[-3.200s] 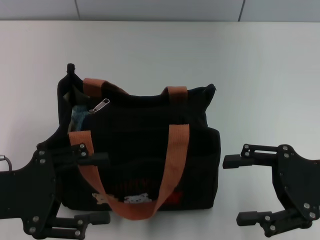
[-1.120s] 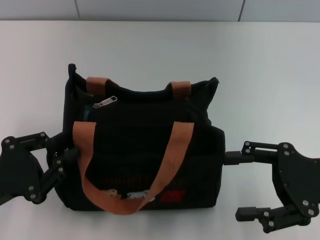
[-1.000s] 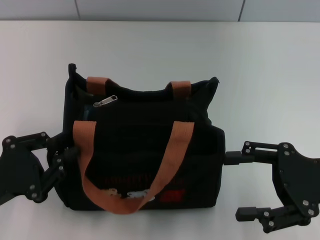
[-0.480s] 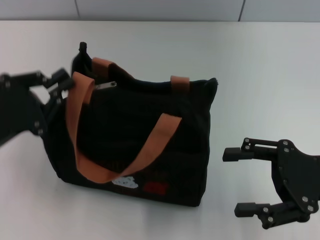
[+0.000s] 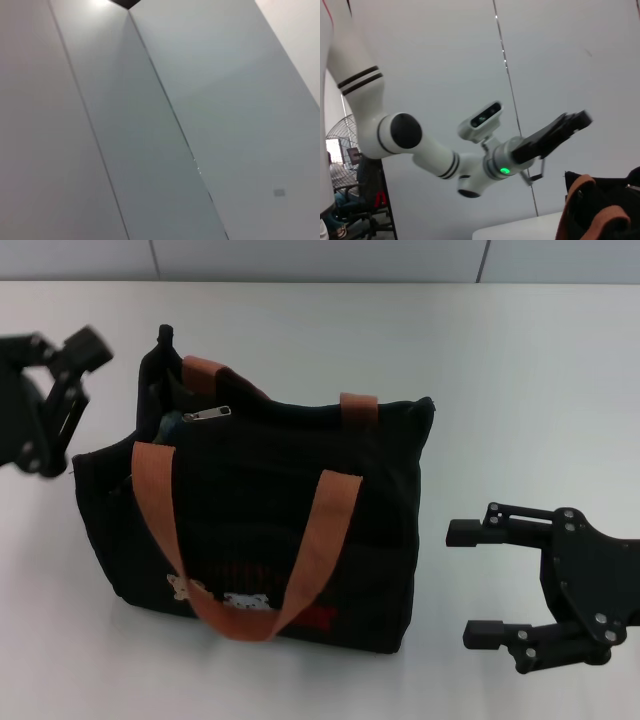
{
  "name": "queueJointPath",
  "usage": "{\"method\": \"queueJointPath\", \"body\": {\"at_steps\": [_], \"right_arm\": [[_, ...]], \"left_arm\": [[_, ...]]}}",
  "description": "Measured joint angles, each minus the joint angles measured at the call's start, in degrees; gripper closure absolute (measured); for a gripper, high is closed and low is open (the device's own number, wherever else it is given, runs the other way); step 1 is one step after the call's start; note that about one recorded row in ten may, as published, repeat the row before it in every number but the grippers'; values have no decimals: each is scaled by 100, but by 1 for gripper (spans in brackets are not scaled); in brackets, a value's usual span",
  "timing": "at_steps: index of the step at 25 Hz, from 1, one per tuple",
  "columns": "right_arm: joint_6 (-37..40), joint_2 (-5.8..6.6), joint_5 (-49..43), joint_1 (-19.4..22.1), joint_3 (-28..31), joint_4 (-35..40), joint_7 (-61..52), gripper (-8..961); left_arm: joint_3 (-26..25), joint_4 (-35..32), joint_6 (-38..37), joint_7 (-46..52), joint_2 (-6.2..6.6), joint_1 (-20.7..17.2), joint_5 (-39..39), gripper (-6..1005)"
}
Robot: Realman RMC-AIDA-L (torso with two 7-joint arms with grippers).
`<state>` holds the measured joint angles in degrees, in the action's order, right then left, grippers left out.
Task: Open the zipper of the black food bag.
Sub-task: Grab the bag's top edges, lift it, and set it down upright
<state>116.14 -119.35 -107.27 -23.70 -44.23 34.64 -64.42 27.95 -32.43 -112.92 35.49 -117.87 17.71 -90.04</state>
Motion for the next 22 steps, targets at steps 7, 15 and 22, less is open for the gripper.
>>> {"method": "queueJointPath", "body": {"at_steps": [7, 15, 22], "right_arm": [[-81, 0, 4, -33, -12, -34, 0, 123], [-128, 8, -31, -13, -35, -54, 0, 124], [-220, 3, -35, -25, -58, -87, 0, 124]], "left_arm": [[-474, 53, 45, 491, -24, -723, -24, 992], [-487, 53, 72, 1003, 231, -1276, -763, 723], [-468, 141, 270, 1056, 146, -1072, -1435, 451]]}}
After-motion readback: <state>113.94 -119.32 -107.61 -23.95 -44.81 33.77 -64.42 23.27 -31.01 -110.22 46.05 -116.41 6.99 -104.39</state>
